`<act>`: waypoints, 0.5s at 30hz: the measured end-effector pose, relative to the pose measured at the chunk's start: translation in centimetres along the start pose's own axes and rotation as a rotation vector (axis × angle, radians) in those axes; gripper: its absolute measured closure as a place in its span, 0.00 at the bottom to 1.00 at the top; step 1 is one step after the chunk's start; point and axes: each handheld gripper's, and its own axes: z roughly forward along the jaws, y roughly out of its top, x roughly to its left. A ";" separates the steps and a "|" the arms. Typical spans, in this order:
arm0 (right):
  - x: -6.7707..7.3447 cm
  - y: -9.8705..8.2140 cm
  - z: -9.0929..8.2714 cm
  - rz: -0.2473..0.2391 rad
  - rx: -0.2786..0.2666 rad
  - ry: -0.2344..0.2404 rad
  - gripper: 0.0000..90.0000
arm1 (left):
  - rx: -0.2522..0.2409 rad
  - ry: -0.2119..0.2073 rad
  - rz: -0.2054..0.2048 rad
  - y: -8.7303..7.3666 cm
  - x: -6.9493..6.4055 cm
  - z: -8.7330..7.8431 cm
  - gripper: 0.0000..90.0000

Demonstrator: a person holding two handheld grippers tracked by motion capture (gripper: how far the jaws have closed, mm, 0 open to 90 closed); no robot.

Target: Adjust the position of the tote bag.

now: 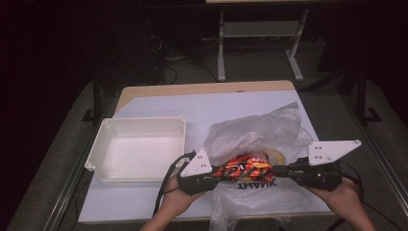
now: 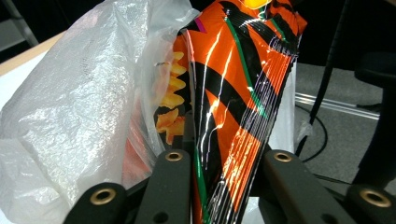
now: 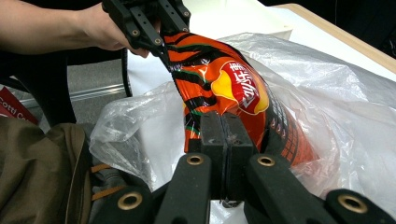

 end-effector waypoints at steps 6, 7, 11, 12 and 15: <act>-0.1 -0.4 0.1 -0.013 0.000 -0.016 0.92 | 0.005 -0.022 0.000 0.0 0.2 0.0 0.94; -0.1 -0.5 0.1 -0.020 0.002 -0.024 0.87 | 0.006 -0.026 -0.001 0.0 0.3 -0.1 0.94; 0.0 -1.1 0.1 -0.049 -0.010 -0.044 0.62 | 0.001 -0.042 -0.012 0.0 0.6 -0.2 0.96; 0.0 -1.3 0.3 -0.072 -0.005 -0.061 0.53 | -0.005 -0.050 -0.019 0.1 0.7 -0.2 0.96; -0.1 -1.6 0.7 -0.095 -0.001 -0.086 0.44 | -0.009 -0.061 -0.017 0.1 0.8 -0.3 0.96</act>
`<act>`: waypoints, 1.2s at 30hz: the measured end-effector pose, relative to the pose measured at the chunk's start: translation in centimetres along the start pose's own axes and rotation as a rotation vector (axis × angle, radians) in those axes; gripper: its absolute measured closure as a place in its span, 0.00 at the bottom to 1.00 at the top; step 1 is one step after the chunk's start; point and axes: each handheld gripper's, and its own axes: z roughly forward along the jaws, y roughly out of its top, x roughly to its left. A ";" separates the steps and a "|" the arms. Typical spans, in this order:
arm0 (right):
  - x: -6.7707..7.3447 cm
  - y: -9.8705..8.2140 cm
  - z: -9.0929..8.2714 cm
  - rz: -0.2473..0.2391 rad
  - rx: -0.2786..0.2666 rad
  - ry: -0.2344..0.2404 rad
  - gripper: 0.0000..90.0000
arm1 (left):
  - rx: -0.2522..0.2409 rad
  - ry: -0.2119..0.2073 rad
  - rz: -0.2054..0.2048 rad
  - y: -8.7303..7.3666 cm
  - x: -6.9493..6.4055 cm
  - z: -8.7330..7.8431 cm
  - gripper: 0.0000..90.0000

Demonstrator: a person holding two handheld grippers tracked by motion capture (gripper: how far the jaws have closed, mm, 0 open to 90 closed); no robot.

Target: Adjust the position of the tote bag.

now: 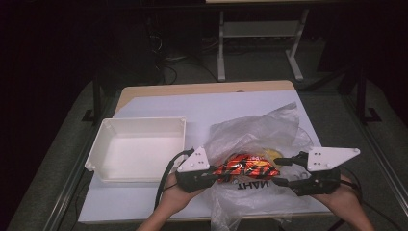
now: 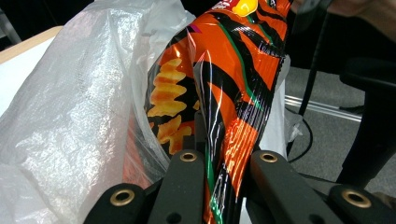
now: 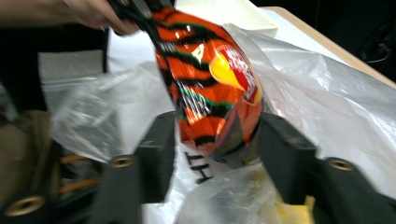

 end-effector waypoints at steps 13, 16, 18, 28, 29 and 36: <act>0.0 1.1 3.3 -0.135 0.028 0.029 0.35 | -0.043 -0.099 -0.054 0.5 0.6 -0.7 0.97; 0.2 1.2 3.5 -0.155 0.029 0.023 0.40 | -0.042 -0.096 -0.057 0.4 0.6 -0.7 0.97; 0.1 1.2 3.6 -0.151 0.028 0.035 0.49 | -0.046 -0.096 -0.061 0.4 0.8 -0.8 0.95; -0.9 1.4 3.7 -0.065 0.037 0.081 0.80 | -0.064 -0.078 -0.079 0.3 1.1 -1.1 0.66; -0.9 1.4 3.7 -0.056 0.037 0.080 0.81 | -0.064 -0.078 -0.079 0.3 1.1 -1.1 0.64; -1.5 1.7 3.6 -0.002 0.041 0.084 0.87 | -0.045 -0.036 -0.069 0.0 1.0 -0.7 0.46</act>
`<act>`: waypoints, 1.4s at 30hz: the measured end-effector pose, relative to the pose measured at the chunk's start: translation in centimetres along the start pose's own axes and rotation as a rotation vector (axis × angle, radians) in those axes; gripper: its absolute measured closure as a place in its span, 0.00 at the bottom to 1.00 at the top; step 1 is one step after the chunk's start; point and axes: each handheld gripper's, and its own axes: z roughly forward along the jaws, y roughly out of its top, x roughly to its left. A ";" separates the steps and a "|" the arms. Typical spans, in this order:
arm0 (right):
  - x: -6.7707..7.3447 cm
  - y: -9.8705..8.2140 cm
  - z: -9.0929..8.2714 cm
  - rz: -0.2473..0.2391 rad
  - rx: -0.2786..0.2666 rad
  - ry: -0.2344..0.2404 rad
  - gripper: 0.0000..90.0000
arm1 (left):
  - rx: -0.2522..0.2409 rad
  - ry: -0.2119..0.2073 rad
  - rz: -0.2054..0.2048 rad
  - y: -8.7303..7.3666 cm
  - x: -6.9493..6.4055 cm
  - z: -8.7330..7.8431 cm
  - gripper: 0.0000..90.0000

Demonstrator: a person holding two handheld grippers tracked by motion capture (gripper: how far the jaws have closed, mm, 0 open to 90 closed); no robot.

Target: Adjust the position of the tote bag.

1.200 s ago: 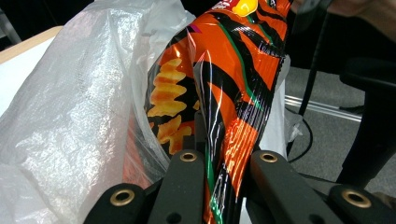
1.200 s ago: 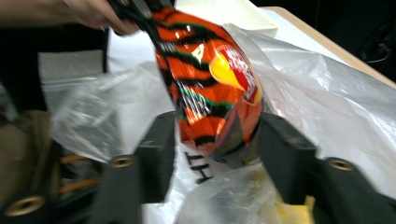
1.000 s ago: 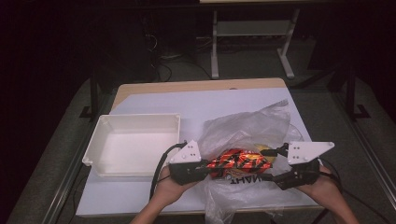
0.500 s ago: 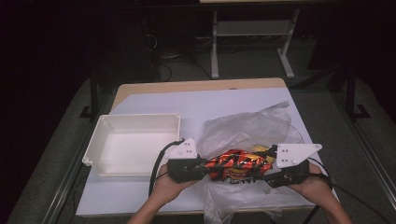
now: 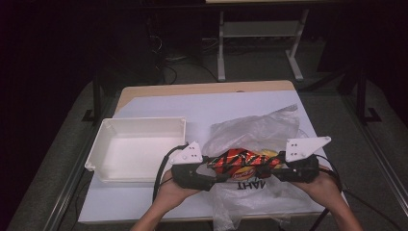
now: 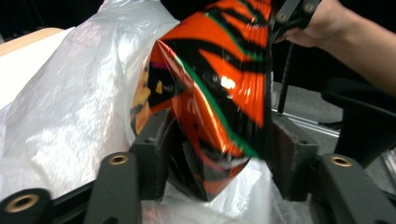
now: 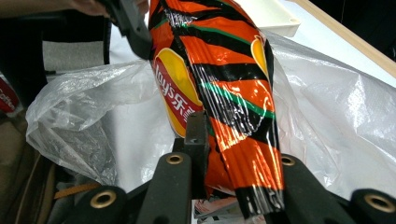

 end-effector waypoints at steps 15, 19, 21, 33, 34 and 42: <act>-0.7 -0.2 -1.2 0.145 -0.066 0.083 0.93 | 0.050 0.043 0.041 -0.6 -0.2 1.3 0.43; -0.8 -0.5 -1.0 0.147 -0.044 0.087 0.85 | 0.062 0.042 0.045 -0.6 -0.1 1.5 0.58; -0.6 -0.5 -0.8 0.132 -0.039 0.082 0.78 | 0.057 0.040 0.033 -0.6 0.0 1.5 0.66; 0.6 0.1 0.7 -0.028 0.039 -0.004 0.43 | 0.033 0.015 -0.009 -0.7 0.6 1.2 0.91; 0.6 0.1 0.7 -0.028 0.039 -0.004 0.43 | 0.031 0.009 -0.016 -0.7 0.7 1.2 0.91; 0.7 -1.6 1.6 -0.074 0.016 -0.026 0.40 | 0.026 0.001 -0.031 -0.7 0.8 1.3 0.91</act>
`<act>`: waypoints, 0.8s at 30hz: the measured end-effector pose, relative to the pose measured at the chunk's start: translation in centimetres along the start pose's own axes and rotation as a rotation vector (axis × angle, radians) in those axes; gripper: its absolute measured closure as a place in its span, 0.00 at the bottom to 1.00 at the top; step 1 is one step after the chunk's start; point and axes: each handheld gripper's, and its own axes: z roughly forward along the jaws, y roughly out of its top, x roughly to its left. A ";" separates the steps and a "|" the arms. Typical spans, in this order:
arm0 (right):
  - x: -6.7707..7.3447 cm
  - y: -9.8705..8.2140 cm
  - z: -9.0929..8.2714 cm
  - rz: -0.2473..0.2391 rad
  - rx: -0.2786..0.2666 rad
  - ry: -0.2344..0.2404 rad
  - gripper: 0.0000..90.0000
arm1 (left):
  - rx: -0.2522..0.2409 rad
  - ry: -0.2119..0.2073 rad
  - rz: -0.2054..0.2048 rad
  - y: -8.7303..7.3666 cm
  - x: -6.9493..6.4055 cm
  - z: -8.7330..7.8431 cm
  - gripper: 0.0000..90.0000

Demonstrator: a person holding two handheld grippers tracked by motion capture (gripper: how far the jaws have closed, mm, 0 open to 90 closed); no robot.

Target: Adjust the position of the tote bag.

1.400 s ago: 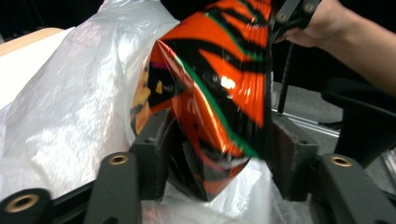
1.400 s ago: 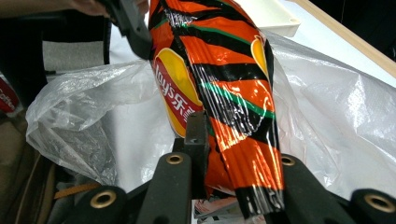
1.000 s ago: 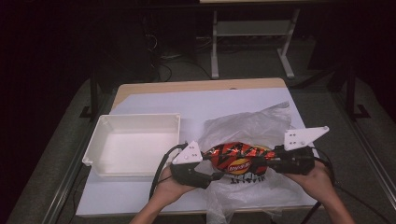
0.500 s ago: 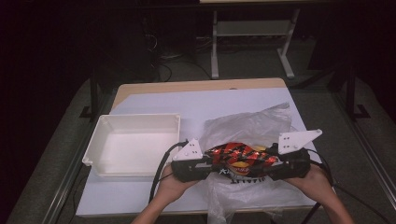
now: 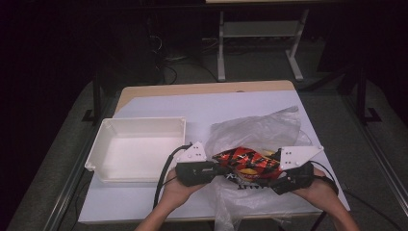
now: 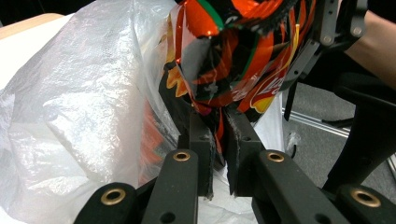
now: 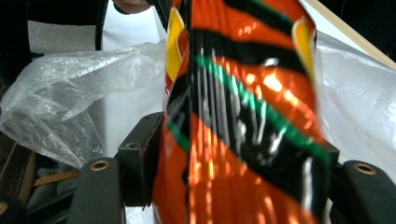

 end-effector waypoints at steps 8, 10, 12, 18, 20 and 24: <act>-0.2 0.3 0.0 0.049 0.026 -0.017 0.62 | -0.028 0.021 -0.006 -0.1 0.2 -0.4 0.81; -0.5 0.3 -0.1 0.070 0.025 -0.011 0.66 | -0.035 0.032 -0.002 -0.1 0.3 -0.8 0.78; -0.8 0.3 -0.1 0.090 0.019 -0.004 0.69 | -0.039 0.045 0.000 -0.2 0.3 -1.1 0.74; -1.4 0.7 -0.3 0.130 0.027 0.017 0.71 | -0.028 0.081 0.012 -0.2 -0.1 -1.7 0.61; -1.8 0.8 -0.5 0.160 0.027 0.040 0.72 | -0.025 0.081 0.018 -0.3 -0.1 -1.8 0.60; -2.1 0.9 -0.8 0.189 0.026 0.051 0.72 | -0.010 0.099 0.027 -0.4 -0.4 -2.1 0.57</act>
